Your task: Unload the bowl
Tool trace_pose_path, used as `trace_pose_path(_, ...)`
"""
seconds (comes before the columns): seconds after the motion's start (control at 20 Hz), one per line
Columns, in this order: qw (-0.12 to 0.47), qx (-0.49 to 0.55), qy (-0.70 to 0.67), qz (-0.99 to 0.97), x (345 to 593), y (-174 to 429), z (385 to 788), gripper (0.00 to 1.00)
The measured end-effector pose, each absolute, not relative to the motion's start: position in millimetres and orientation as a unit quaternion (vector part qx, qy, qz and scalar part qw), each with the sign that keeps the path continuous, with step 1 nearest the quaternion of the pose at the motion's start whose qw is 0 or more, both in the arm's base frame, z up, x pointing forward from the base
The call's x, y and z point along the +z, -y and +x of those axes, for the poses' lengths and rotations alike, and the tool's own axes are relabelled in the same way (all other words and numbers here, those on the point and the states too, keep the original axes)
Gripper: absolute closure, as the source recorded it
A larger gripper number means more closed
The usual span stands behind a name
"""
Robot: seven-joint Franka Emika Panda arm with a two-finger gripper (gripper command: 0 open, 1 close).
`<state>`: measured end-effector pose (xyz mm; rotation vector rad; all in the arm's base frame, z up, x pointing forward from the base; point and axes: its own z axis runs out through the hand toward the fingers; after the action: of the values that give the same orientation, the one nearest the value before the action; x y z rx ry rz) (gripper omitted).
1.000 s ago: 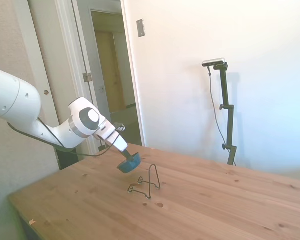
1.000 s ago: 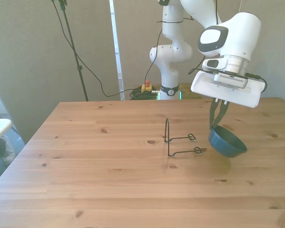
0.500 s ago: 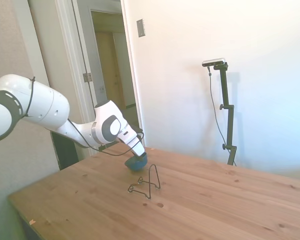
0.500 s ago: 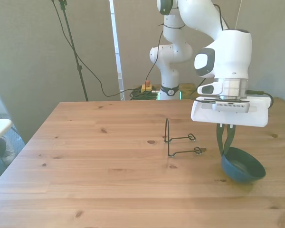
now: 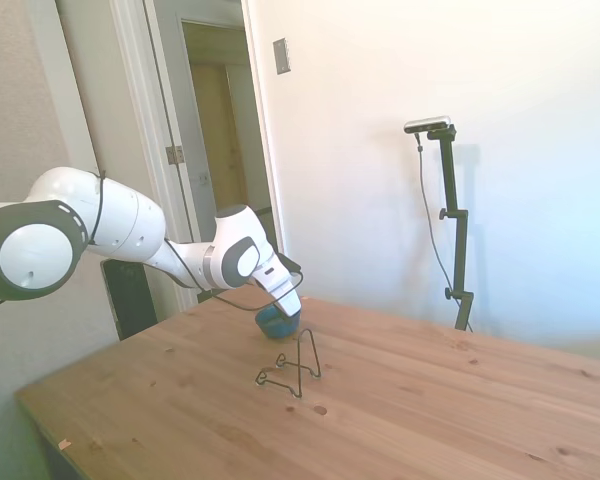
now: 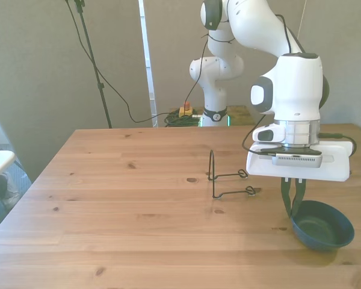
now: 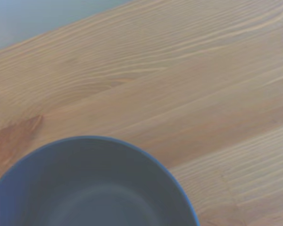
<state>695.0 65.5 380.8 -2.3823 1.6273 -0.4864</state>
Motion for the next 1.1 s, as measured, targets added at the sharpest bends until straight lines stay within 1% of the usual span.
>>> trace_pose_path(0.55, 0.096, -0.152, -0.552, -0.814, 381, -63, 700, 0.00)
trace_pose_path(0.75, 0.099, -0.151, -0.550, -0.815, 386, -62, 701, 0.00)
trace_pose_path(0.9, 0.103, -0.157, -0.548, -0.815, 395, -62, 701, 0.00)
trace_pose_path(1.1, 0.112, -0.171, -0.541, -0.816, 422, -64, 698, 0.00)
